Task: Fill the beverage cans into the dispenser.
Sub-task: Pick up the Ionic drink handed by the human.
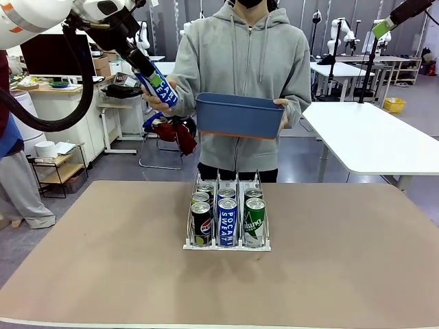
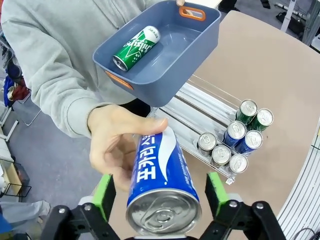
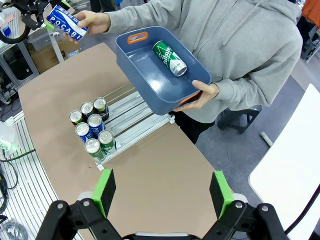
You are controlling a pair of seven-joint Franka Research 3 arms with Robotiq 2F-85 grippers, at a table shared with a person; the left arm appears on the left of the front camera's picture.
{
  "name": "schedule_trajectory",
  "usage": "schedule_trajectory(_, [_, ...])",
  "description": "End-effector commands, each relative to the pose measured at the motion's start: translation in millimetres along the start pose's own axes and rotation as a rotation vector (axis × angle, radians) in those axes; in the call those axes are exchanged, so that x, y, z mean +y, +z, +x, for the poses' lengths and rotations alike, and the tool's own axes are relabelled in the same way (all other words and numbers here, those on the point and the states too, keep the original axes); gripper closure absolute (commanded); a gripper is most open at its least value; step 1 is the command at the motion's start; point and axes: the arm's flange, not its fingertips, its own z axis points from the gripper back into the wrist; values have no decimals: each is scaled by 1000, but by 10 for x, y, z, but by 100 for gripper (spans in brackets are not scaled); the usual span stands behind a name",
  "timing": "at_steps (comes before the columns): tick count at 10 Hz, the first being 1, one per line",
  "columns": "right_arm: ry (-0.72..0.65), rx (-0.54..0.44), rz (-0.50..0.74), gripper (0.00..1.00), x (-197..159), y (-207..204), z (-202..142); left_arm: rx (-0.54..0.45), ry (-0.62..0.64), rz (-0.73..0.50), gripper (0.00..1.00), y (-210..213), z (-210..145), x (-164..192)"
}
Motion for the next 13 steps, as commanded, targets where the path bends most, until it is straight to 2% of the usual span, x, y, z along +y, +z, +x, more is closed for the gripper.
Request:
schedule_trajectory(1, [0,0,1,0,7,0,-4,-6,2,2,60,19,1,-9])
schedule_trajectory(2, [0,0,1,0,7,0,-4,-8,5,-2,60,28,6,-18])
schedule_trajectory(3, [0,0,1,0,7,0,-4,-4,7,-7,66,37,5,-24])
schedule_trajectory(4, [0,0,1,0,7,0,-4,-1,13,-5,77,48,7,-18])
schedule_trajectory(5, [0,0,1,0,7,0,-4,0,24,-11,100,62,10,-9])
schedule_trajectory(11, [0,0,1,0,7,0,-4,38,32,-32,100,62,35,9])
schedule_trajectory(13, [0,0,1,0,7,0,-4,8,0,-13,100,55,22,-5])
